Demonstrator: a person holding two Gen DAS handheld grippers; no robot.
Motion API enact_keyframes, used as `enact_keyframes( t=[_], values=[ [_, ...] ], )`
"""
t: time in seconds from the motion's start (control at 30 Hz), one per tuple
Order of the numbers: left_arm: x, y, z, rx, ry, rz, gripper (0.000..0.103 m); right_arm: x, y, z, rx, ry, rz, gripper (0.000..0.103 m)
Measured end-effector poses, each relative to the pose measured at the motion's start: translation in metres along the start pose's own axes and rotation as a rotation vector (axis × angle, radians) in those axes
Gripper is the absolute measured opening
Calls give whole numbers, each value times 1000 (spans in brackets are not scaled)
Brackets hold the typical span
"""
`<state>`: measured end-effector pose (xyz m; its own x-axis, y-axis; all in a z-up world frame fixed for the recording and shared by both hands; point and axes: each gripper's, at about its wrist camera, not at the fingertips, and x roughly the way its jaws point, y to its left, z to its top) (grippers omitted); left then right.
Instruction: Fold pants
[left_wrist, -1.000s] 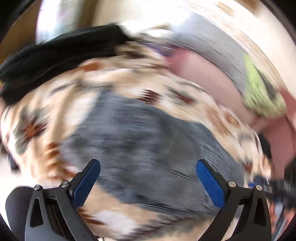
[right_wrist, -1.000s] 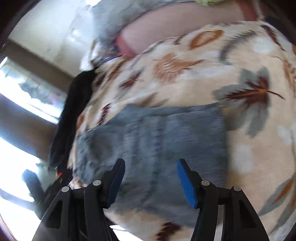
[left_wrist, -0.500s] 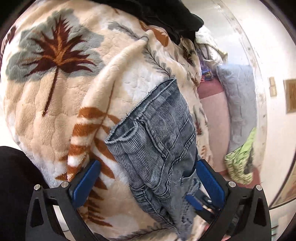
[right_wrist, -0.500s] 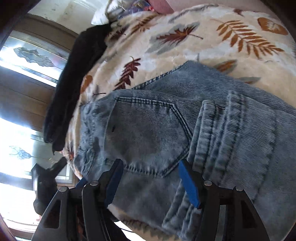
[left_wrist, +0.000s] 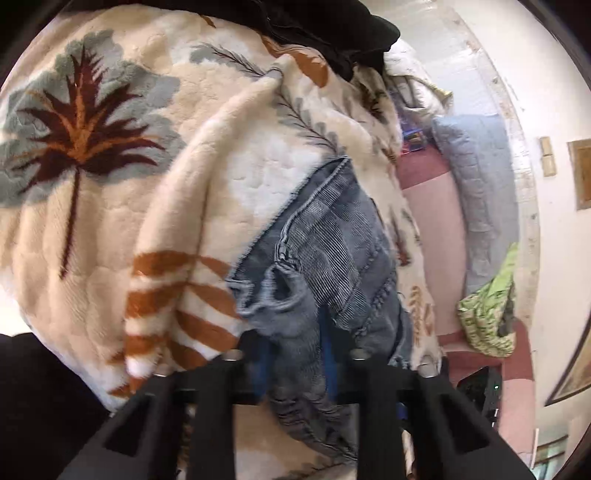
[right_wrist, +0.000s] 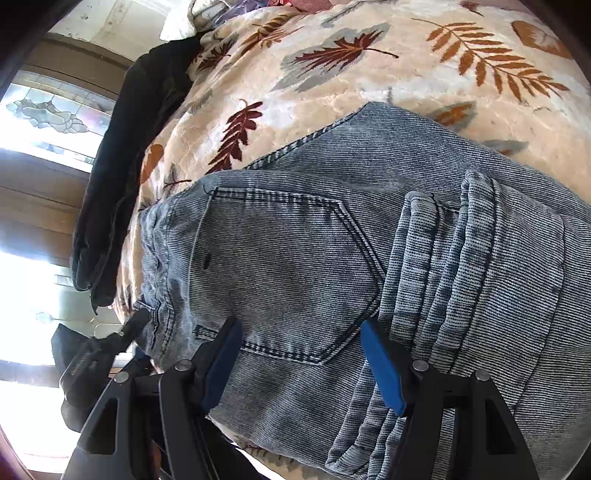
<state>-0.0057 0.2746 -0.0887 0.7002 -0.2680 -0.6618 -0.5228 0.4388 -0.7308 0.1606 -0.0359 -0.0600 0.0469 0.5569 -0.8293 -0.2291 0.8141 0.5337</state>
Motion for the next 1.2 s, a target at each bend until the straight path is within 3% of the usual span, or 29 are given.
enact_keyframes(
  t=[0.07,0.13,0.23,0.33,0.43,0.5,0.63,0.77,0.93,1.1,1.2],
  values=[
    [-2,-2,-1,27,-5,24,15,5,1,2,2,18,-9,70],
    [-3,-7,-2,59,-17,48,14,-2,3,7,34,18,-8,63],
    [-2,-12,-1,75,-24,65,14,-10,4,13,34,-16,50,61],
    [-3,-19,-4,109,-34,93,13,16,-11,16,56,26,76,63],
    [-9,-39,-9,200,-74,118,11,-8,-21,14,119,-37,187,62],
    [-13,-60,-15,274,-103,129,9,-35,-30,5,111,-128,212,62],
    [-16,-106,-36,433,-144,133,7,-72,-65,-22,138,-222,208,62],
    [-14,-160,-80,630,-173,119,7,-104,-117,-53,214,-311,210,62],
    [5,-228,-164,920,-157,79,7,-139,-180,-91,342,-445,261,62],
    [59,-261,-258,1134,-3,49,7,-155,-230,-116,435,-529,289,62],
    [112,-252,-300,1205,151,134,7,-155,-253,-121,499,-552,305,62]
  ],
)
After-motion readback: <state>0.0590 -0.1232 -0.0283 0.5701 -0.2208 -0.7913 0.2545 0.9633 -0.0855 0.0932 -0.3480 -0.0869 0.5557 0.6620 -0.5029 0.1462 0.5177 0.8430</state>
